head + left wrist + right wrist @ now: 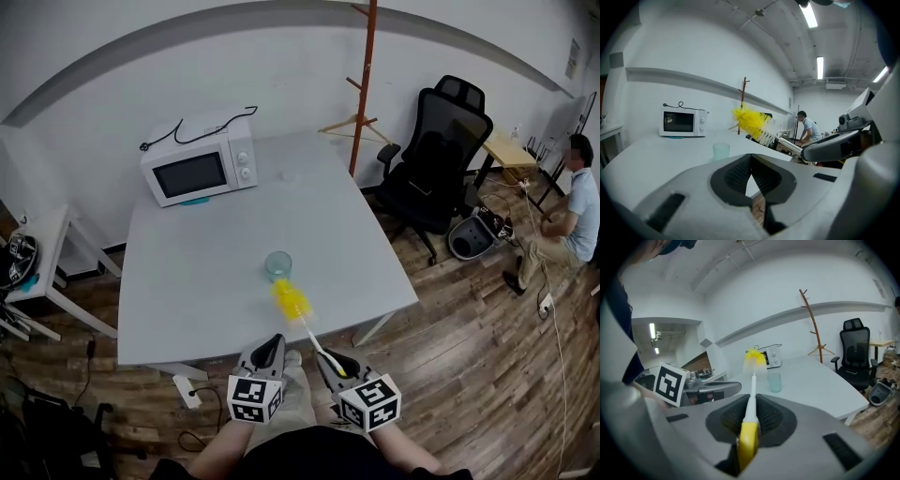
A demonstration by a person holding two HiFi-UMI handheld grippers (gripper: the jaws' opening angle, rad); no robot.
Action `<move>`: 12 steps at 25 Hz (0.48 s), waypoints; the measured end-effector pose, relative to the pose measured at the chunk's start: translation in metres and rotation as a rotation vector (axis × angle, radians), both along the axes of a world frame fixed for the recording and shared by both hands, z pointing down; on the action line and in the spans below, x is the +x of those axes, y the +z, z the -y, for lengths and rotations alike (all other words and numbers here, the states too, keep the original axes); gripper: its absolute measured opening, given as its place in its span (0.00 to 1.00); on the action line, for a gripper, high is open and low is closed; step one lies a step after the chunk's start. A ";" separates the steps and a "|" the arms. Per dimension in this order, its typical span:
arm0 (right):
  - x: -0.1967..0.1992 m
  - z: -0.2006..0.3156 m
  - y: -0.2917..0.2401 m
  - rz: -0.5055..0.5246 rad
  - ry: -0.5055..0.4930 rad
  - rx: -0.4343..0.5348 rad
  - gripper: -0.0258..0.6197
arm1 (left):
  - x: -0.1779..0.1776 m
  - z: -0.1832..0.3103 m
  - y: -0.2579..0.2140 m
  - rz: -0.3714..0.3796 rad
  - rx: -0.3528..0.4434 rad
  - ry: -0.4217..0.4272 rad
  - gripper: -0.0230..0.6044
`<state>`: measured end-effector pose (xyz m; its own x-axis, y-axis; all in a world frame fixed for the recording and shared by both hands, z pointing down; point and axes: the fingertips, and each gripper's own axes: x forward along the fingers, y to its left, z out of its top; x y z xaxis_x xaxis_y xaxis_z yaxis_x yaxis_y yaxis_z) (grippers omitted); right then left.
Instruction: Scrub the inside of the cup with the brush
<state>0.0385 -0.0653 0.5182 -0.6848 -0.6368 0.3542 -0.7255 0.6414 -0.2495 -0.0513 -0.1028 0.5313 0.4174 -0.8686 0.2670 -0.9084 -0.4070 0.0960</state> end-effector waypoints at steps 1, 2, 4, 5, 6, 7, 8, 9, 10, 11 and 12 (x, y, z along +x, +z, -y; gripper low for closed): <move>0.000 -0.003 0.000 -0.004 -0.005 0.004 0.12 | 0.001 -0.005 0.000 0.002 -0.004 0.003 0.07; 0.000 -0.005 -0.001 -0.006 -0.010 0.008 0.12 | 0.002 -0.009 0.001 0.006 -0.008 0.007 0.07; -0.001 -0.011 -0.003 -0.005 -0.015 0.014 0.12 | 0.004 -0.017 0.001 0.012 -0.013 0.015 0.06; -0.001 -0.013 -0.003 -0.003 -0.016 0.017 0.12 | 0.005 -0.020 0.001 0.012 -0.014 0.018 0.06; -0.001 -0.015 -0.004 -0.001 -0.016 0.019 0.12 | 0.005 -0.022 0.000 0.011 -0.015 0.020 0.06; 0.000 -0.016 -0.004 0.000 -0.015 0.020 0.12 | 0.006 -0.024 0.000 0.008 -0.015 0.020 0.06; 0.000 -0.018 -0.004 0.000 -0.016 0.020 0.12 | 0.006 -0.025 -0.001 0.006 -0.013 0.019 0.06; 0.000 -0.020 -0.004 0.000 -0.017 0.020 0.12 | 0.007 -0.027 -0.002 0.004 -0.011 0.019 0.06; 0.000 -0.022 -0.005 0.001 -0.020 0.020 0.12 | 0.009 -0.028 -0.003 0.002 -0.007 0.019 0.06; 0.000 -0.024 -0.005 0.002 -0.024 0.020 0.12 | 0.010 -0.030 -0.005 0.001 -0.004 0.020 0.06; 0.000 -0.027 -0.006 0.003 -0.029 0.021 0.12 | 0.012 -0.032 -0.007 -0.001 0.000 0.022 0.06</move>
